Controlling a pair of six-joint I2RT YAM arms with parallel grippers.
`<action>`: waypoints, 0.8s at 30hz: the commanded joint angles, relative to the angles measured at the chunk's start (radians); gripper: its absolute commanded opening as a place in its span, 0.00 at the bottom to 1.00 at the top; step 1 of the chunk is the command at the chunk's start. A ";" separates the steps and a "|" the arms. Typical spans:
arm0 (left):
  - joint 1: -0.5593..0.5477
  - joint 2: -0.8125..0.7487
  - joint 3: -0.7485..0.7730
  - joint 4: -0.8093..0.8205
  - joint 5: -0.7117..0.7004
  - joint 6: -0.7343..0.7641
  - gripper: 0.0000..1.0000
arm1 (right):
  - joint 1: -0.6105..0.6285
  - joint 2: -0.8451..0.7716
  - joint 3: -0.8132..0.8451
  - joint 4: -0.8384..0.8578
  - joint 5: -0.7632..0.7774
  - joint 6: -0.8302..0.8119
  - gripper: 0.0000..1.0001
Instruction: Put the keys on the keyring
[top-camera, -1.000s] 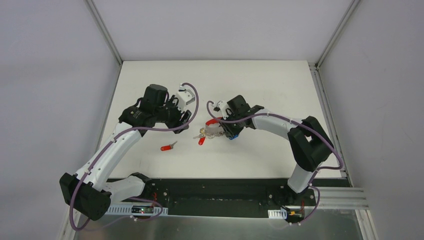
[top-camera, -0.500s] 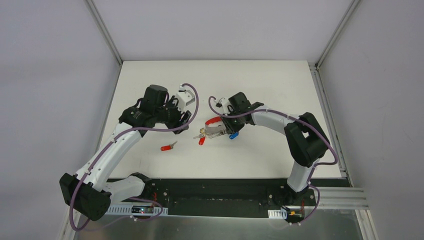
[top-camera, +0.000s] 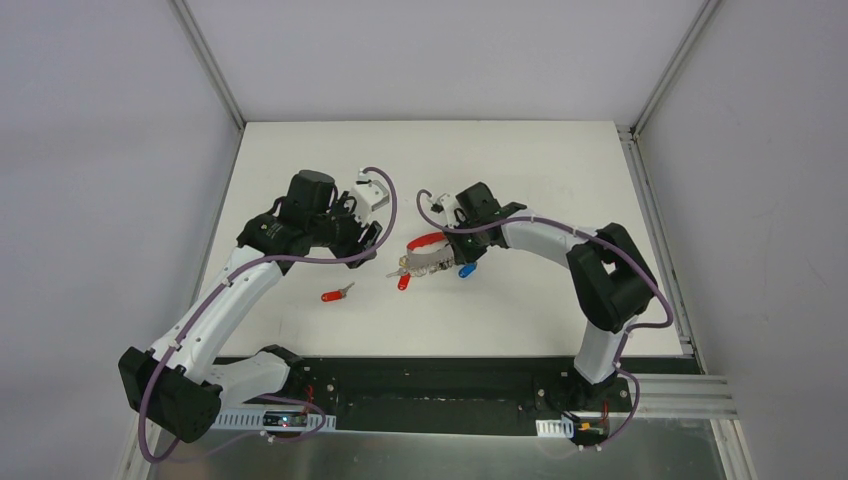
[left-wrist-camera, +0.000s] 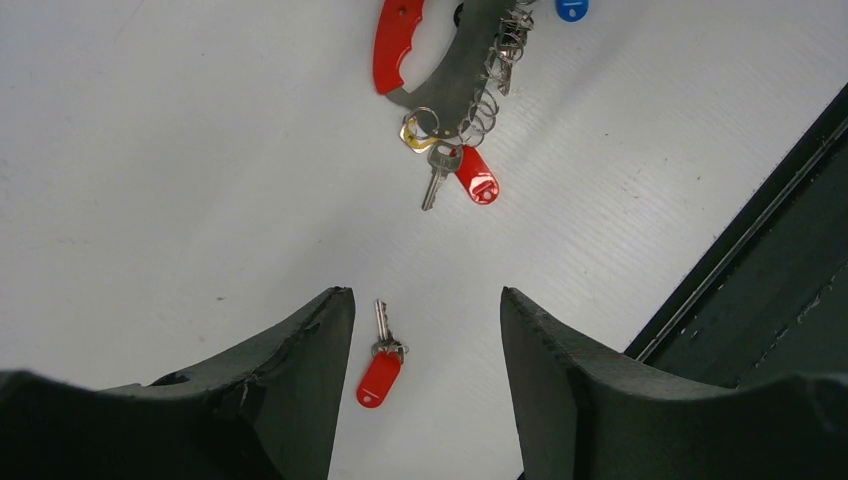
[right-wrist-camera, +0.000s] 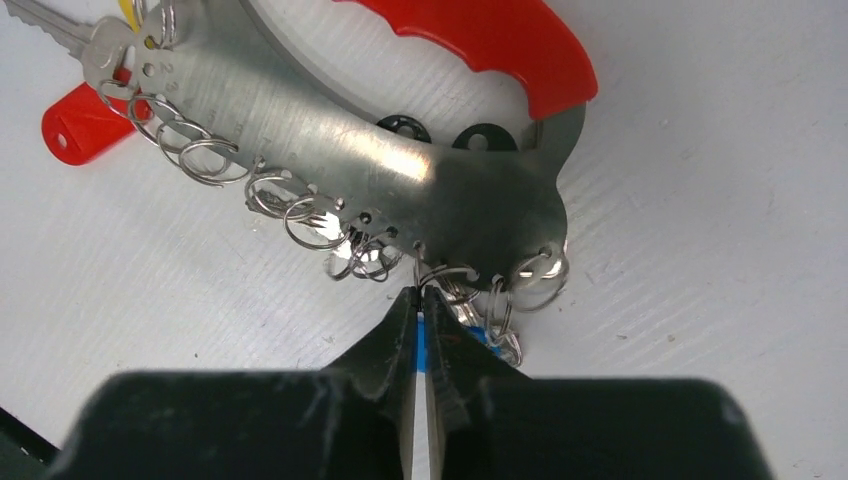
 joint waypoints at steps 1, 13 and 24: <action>0.006 -0.022 -0.005 0.003 -0.003 0.006 0.57 | -0.024 -0.001 0.054 -0.014 -0.020 0.023 0.04; 0.006 0.000 0.007 0.024 0.000 0.035 0.57 | -0.068 -0.123 0.047 -0.024 -0.098 -0.059 0.00; 0.006 0.062 0.125 0.009 0.161 0.057 0.57 | -0.088 -0.355 0.059 -0.063 -0.312 -0.255 0.00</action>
